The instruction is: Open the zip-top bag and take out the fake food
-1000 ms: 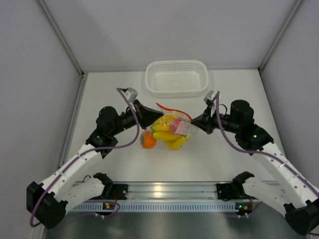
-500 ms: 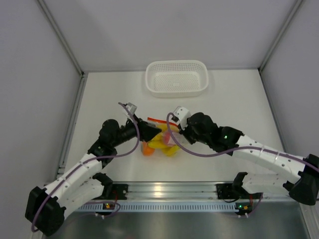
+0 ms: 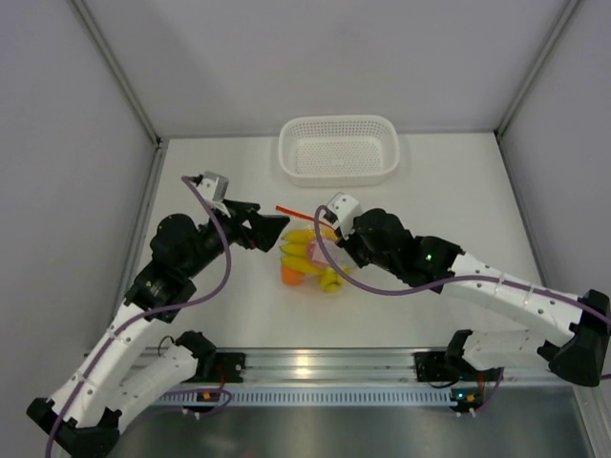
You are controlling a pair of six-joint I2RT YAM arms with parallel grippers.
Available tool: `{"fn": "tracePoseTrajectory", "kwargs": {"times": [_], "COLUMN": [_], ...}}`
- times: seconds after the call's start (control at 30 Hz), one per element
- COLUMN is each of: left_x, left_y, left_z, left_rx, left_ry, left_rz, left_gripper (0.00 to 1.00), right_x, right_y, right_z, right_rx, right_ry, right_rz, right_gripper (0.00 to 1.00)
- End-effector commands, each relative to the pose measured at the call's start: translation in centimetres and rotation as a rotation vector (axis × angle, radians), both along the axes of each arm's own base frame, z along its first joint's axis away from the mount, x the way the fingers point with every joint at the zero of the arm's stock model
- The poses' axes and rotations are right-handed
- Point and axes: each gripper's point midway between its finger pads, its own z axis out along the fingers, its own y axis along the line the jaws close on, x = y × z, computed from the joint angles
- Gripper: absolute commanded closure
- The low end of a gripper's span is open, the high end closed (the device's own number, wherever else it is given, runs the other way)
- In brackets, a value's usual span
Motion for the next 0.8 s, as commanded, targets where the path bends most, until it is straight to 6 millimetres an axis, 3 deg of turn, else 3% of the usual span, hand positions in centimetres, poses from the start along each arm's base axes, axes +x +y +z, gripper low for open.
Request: {"fn": "tracePoseTrajectory", "kwargs": {"times": [0.0,0.03,0.17,0.23,0.4,0.47,0.57,0.6,0.63,0.77], "left_x": [1.1,0.9,2.0,2.3,-0.7,-1.1,-0.2,0.1,0.4,1.1], "left_y": [-0.5,-1.4,-3.9,-5.1,-7.6,-7.9,-8.3,-8.4,-8.5,-8.9], "left_z": [1.9,3.5,3.9,2.5,-1.0,-1.4,-2.2,-3.5,-3.1,-6.3], "left_rx": [0.128,0.125,0.237,0.327,0.405,0.401,0.406,0.428,0.439,0.551], "left_ry": [-0.077,-0.114,-0.192,-0.248,-0.318,-0.321,-0.272,-0.224,-0.228,-0.136], "left_rz": [-0.034,-0.088,-0.230,-0.329,-0.670,-0.712,-0.698,-0.708,-0.710,-0.721], "left_gripper": [0.01,0.01,0.01,0.02,0.02,0.01,0.01,0.01,0.01,0.04], "right_x": [0.1,-0.1,-0.4,-0.4,-1.0,-1.1,-1.4,-1.3,-1.4,-1.6], "right_y": [1.6,1.8,2.1,2.2,2.3,2.4,2.5,2.5,2.5,2.8], "right_z": [3.2,3.2,3.5,3.7,4.3,4.4,4.3,4.3,4.2,4.3], "right_rx": [0.050,0.045,0.057,0.064,0.097,0.101,0.096,0.094,0.091,0.093], "right_ry": [-0.062,-0.066,-0.078,-0.087,-0.101,-0.103,-0.099,-0.098,-0.099,-0.098], "right_rz": [0.032,0.042,0.059,0.061,0.084,0.095,0.113,0.112,0.115,0.137], "right_gripper": [1.00,1.00,1.00,1.00,1.00,1.00,1.00,1.00,1.00,1.00]}}
